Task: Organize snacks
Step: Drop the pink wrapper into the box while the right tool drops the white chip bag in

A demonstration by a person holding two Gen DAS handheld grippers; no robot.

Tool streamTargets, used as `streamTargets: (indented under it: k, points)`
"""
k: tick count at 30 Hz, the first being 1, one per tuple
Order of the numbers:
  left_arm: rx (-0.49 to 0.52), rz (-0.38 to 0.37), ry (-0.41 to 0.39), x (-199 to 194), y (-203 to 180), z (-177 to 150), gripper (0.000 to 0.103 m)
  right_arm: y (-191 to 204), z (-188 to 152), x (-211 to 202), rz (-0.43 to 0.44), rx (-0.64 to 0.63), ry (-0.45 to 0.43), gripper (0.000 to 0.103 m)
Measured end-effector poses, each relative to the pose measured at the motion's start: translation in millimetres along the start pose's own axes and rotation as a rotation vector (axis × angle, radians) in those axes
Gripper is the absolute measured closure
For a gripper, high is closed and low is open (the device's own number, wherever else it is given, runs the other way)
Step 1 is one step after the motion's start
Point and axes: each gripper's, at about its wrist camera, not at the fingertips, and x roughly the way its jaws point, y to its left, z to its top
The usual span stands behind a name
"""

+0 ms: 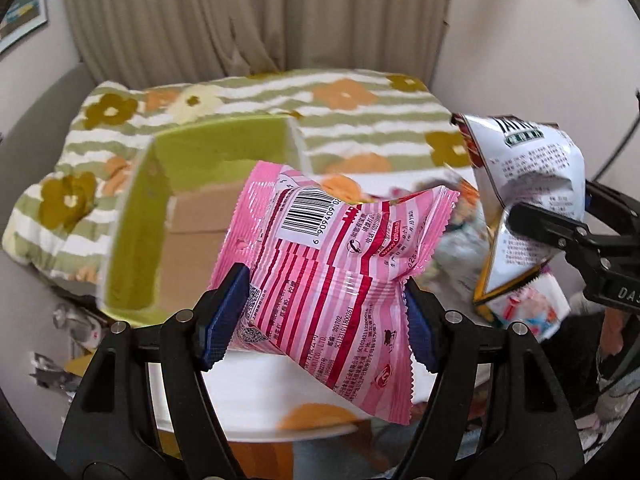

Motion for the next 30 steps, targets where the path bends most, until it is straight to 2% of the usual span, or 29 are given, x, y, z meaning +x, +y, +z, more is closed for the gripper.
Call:
streamTargets:
  k: [6,12,15,17,18,19,23,28,30]
  points:
    - [-0.023,0.021,0.024,18,84,21,0.034,50,35,49,0.019,0.011,0.021,0.046]
    - [-0.013,-0.001,0.086,56,140,27,0.034,88,54,102,0.025,0.042,0.082,0.046]
    - [0.01,-0.019,0.119,77,154,25,0.032,100,59,121,0.008,0.063,0.111,0.046]
    - [0.046,-0.013,0.131,88,159,23,0.023,105,61,130,-0.007,0.077,0.126,0.046]
    - [0.072,0.006,0.132,92,160,22,0.011,107,61,133,-0.014,0.085,0.131,0.046]
    - [0.084,0.015,0.128,93,159,21,0.005,108,62,136,-0.021,0.092,0.136,0.046]
    - [0.088,-0.001,0.124,95,167,16,0.004,111,64,151,-0.043,0.104,0.17,0.046]
    - [0.021,-0.009,0.132,93,177,5,0.004,116,64,165,-0.034,0.104,0.201,0.046]
    - [-0.008,0.011,0.133,91,179,0,0.004,117,65,171,-0.019,0.1,0.214,0.046]
